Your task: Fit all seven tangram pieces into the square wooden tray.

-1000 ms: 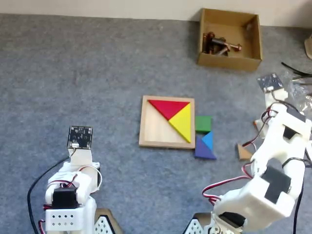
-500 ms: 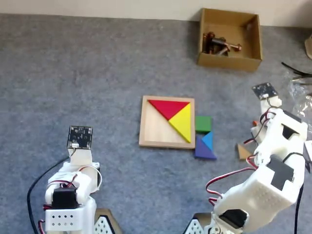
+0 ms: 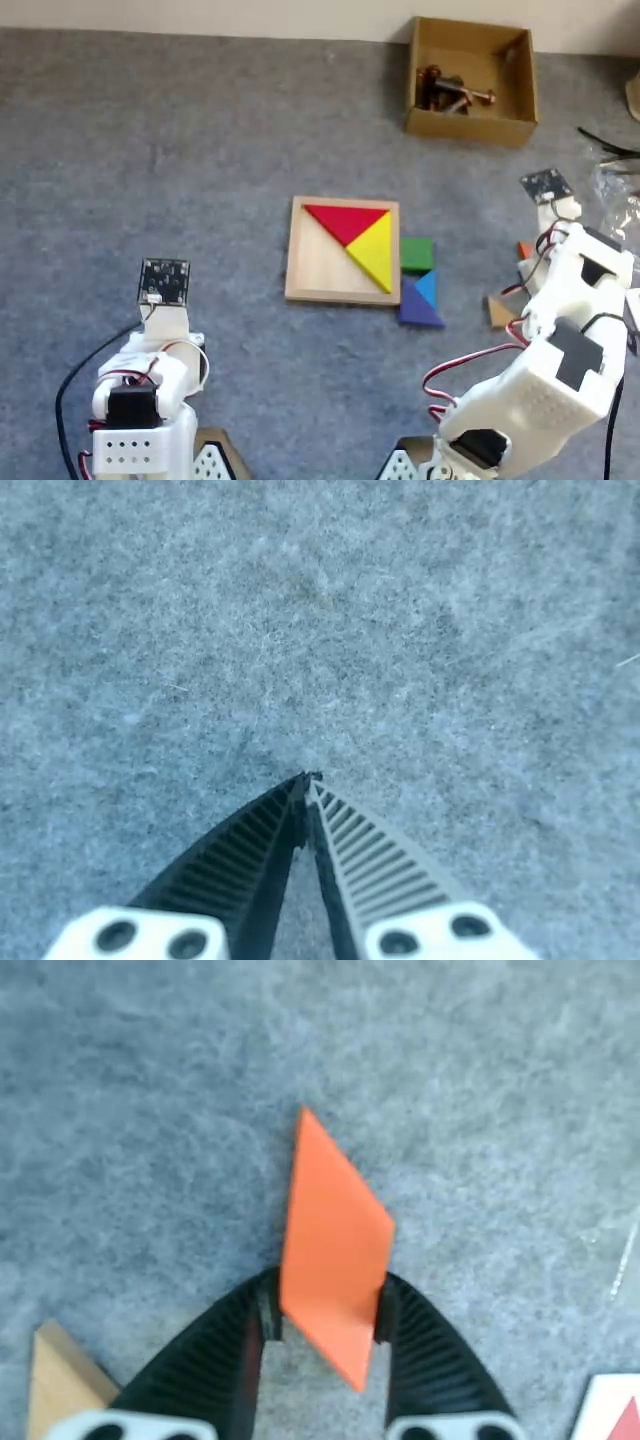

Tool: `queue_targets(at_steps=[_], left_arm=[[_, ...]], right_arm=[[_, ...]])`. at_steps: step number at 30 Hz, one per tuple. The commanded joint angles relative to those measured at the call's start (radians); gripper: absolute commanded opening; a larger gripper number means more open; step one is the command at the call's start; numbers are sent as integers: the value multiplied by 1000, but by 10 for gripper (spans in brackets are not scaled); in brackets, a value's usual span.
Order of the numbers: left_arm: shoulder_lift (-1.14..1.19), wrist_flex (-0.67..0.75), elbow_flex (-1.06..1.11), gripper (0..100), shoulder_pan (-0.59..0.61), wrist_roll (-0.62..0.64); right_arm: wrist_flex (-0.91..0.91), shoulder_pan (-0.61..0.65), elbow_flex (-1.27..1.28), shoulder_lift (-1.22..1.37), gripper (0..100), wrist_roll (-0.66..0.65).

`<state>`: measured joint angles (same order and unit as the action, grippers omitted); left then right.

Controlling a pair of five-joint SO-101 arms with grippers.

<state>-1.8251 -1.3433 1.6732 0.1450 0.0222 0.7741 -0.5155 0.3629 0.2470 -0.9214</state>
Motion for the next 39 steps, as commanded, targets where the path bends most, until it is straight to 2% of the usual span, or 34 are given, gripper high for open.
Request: queue_targets(at_steps=[1,10,14,18,25,32,39], left_arm=[[-5,-8,22,7,10,-5],[-5,-8,22,7,10,-5],[-5,-8,22,7,10,-5],[-5,-8,22,7,12,-5],[-5,-8,22,7,12,-5],[-5,-8,22,7,13,-5],[-5,-8,22,7,13,-5]], right_arm=[[-22,4,-25,7,3,-12],[28,12,-36,-16,5,-11],[139,45,-41,-113,5,-11],[163,88,-36,-217,5,-9],[183,153,-33,-348,5,192],[432,366,-41,-440,5,304],[461,604,-33,-478,5,509]])
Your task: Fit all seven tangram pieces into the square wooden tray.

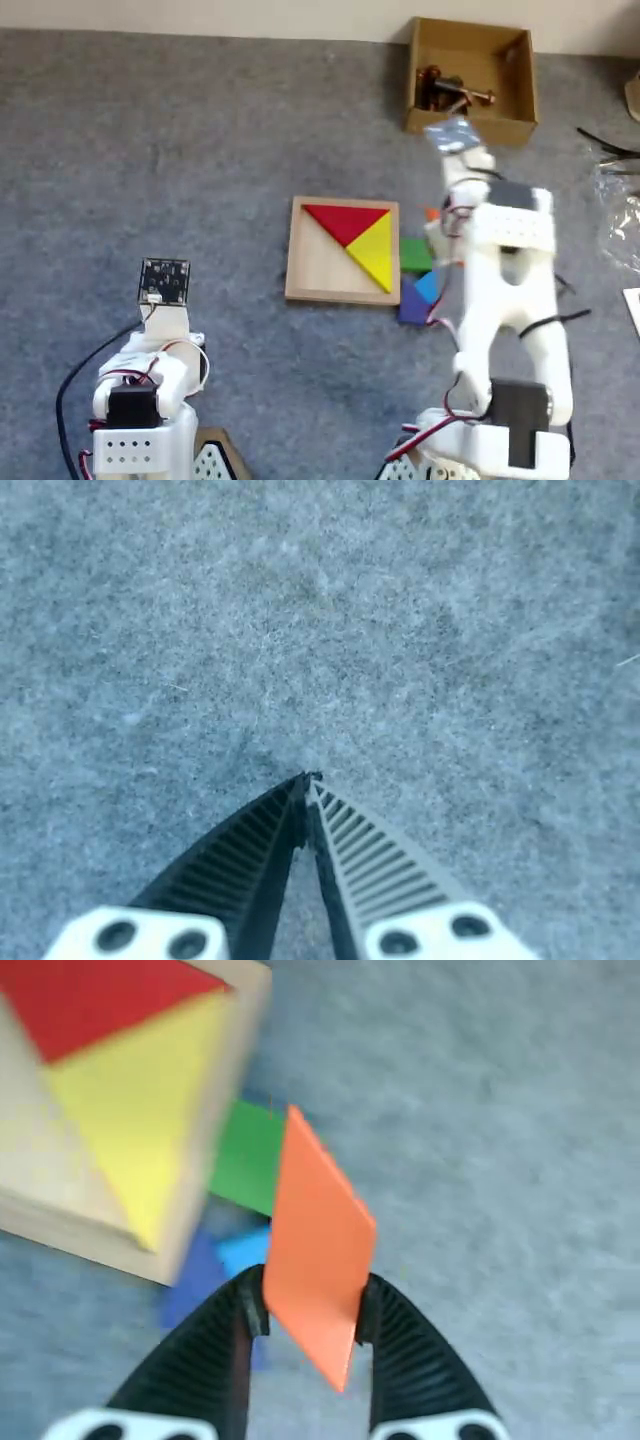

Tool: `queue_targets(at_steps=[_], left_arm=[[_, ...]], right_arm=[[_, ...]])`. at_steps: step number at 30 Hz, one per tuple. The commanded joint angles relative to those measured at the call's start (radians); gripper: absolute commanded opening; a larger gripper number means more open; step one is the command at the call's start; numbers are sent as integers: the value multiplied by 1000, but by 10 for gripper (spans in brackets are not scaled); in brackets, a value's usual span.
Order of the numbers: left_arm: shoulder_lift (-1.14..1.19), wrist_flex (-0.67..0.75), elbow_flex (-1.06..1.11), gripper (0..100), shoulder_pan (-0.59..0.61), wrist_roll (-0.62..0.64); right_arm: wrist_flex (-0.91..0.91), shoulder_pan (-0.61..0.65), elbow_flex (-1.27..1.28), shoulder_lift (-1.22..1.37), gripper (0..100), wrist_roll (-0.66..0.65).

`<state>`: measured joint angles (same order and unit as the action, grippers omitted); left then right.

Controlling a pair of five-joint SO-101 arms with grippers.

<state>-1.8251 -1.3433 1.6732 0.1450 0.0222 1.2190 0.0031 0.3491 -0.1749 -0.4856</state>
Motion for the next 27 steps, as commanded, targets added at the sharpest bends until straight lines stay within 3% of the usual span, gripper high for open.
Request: queue_targets(at_steps=[1,12,27], left_arm=[[-5,-8,22,7,13,-5],[-5,-8,22,7,13,-6],[-5,-8,22,7,13,-6]], right_arm=[[16,117,-19,-53,5,101],[-25,426,-16,-51,5,345],[-466,562,278,-51,5,442]])
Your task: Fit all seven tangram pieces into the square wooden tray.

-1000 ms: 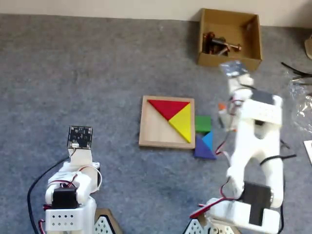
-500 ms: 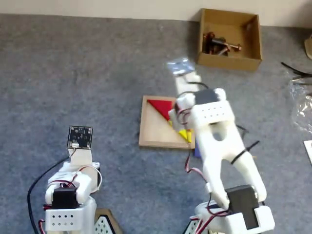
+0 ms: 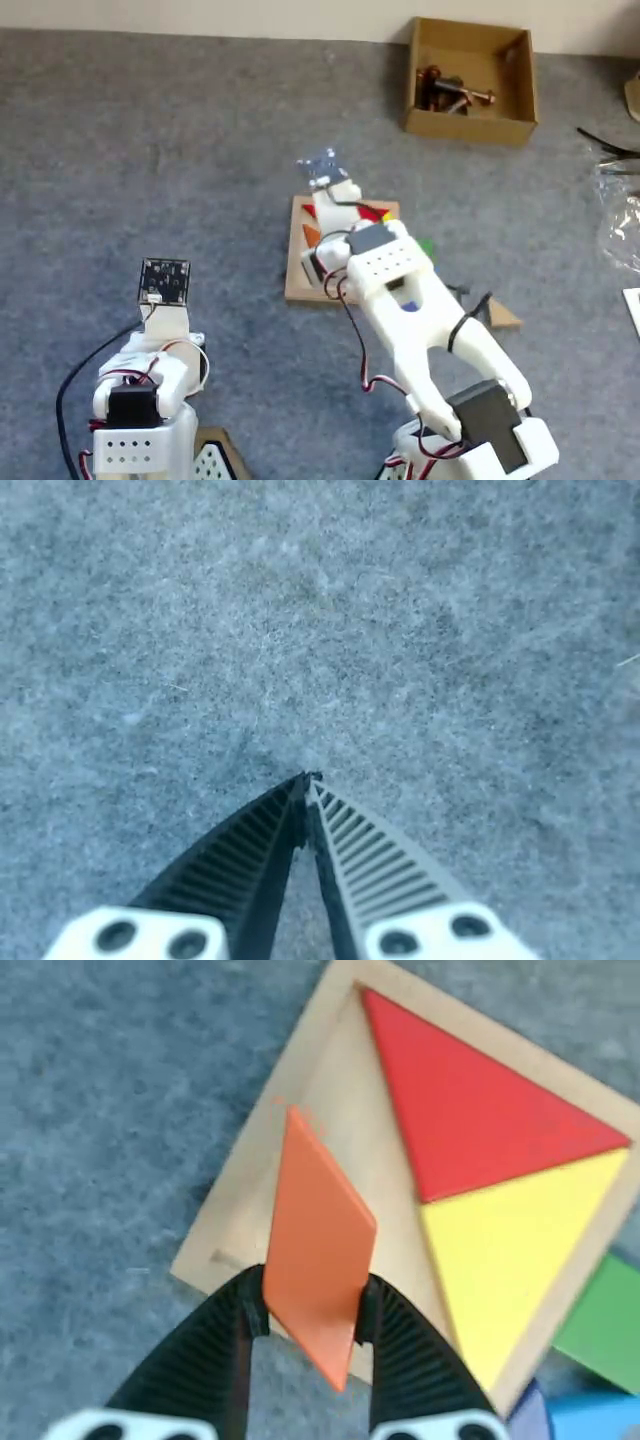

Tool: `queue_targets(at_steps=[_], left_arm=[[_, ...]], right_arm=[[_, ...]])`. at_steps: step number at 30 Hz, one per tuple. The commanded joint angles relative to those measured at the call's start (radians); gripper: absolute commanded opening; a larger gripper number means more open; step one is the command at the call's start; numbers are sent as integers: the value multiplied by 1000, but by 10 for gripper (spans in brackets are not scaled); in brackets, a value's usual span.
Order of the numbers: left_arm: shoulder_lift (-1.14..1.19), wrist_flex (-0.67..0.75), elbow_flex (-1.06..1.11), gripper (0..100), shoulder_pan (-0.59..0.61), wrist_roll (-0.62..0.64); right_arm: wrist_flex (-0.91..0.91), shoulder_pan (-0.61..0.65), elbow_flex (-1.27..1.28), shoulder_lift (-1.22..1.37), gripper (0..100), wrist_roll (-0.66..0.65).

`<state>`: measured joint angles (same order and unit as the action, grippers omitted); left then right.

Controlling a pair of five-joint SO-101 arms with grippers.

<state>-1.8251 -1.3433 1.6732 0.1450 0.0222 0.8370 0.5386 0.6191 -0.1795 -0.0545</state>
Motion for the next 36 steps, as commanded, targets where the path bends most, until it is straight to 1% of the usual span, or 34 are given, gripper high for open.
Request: queue_targets(at_steps=[1,10,18,26,31,36], left_arm=[[-5,-8,22,7,13,-6],[-5,-8,22,7,13,-6],[-5,-8,22,7,13,-6],[-5,-8,22,7,13,-6],[-5,-8,22,7,13,-6],[-5,-8,22,7,13,-6]], right_arm=[[-110,28,22,-47,5,11],[-332,25,148,-47,5,12],[-460,25,222,-48,10,12],[-481,25,226,-47,12,12],[-479,25,228,-45,97,14],[-479,25,228,-45,101,14]])
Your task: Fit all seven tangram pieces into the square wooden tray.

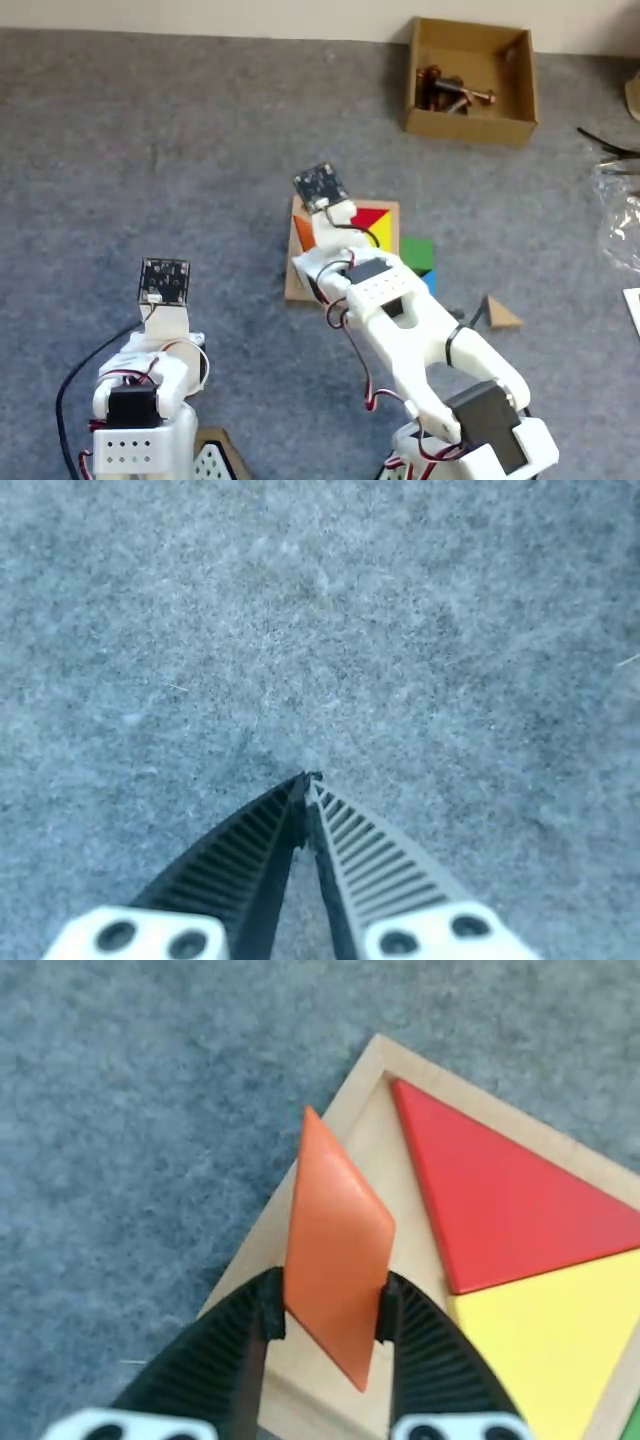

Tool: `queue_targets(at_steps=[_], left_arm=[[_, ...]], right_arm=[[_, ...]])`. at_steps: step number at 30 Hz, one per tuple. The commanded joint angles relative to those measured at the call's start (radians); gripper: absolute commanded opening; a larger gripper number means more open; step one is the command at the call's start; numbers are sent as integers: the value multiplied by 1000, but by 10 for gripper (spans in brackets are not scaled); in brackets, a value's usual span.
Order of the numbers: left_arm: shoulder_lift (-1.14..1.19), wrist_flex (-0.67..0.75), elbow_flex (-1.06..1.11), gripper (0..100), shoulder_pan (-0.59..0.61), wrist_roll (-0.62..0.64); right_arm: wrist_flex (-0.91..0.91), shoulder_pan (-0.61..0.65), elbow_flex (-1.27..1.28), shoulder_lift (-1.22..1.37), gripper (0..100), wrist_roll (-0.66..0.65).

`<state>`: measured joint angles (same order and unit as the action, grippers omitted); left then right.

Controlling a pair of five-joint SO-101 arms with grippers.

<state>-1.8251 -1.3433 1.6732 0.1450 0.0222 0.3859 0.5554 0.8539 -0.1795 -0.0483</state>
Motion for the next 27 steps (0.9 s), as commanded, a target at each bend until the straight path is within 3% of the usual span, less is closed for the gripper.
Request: queue_targets(at_steps=[1,10,21,27], left_arm=[[-5,-8,22,7,13,-6],[-5,-8,22,7,13,-6],[-5,-8,22,7,13,-6],[-5,-8,22,7,13,-6]], right_arm=[[-28,8,-7,-45,101,8],[-33,12,19,-45,186,8],[-27,-7,18,-58,190,6],[-27,-28,22,-59,79,0]])
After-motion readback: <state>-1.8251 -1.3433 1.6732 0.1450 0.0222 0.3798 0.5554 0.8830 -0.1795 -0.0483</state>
